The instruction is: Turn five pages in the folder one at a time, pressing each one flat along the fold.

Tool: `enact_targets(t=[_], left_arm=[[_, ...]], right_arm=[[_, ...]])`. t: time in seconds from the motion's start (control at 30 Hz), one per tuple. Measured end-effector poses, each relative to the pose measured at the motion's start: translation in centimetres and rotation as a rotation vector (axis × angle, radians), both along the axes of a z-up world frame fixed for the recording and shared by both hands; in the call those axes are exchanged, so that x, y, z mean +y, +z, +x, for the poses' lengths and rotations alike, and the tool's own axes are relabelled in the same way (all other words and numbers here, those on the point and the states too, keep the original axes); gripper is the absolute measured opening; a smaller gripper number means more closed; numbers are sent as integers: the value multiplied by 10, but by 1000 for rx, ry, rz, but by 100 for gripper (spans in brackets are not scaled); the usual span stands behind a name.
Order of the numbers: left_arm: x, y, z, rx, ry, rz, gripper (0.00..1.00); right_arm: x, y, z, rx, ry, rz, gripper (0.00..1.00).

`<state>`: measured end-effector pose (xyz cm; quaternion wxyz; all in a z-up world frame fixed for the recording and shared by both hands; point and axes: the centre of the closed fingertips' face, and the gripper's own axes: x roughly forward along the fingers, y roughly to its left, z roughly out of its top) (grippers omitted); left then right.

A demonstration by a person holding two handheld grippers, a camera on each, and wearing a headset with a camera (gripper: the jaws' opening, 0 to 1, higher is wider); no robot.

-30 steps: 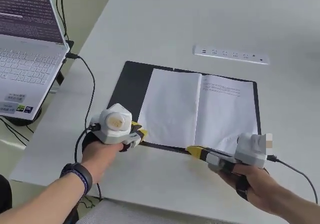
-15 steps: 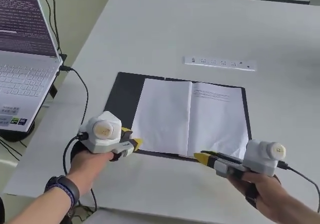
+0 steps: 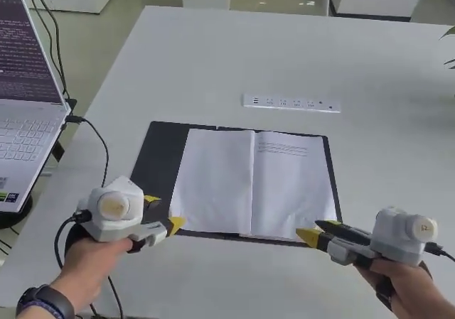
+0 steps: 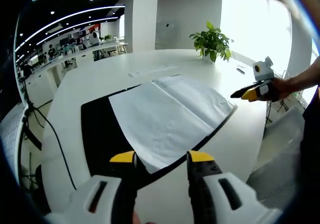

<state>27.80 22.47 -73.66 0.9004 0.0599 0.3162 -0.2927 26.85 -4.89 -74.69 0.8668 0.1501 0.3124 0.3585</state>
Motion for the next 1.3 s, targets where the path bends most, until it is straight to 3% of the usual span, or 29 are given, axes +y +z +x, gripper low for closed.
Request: enact_targets(t=[0.4,0.6,0.73,0.9,1.3], left_arm=[[12,31,-7,-36,47,-31,56],[13,52,-9,-69,69,-46,64],[14,60,-13,-83,69,-41,69],[14,68,-23,-94,77,-54,77],[14,66,-41,-90,101,-65,88]], right_arm=[[-47,27,-6,-83,-72,-71,55],[-59,35,-10,-97,-111,-84,69],[-62,39,-15,-101,-123,-92,72],[-66,46,-23,-112,-140,-94,76],[-60,55,-35,-130,-126,-110,83]])
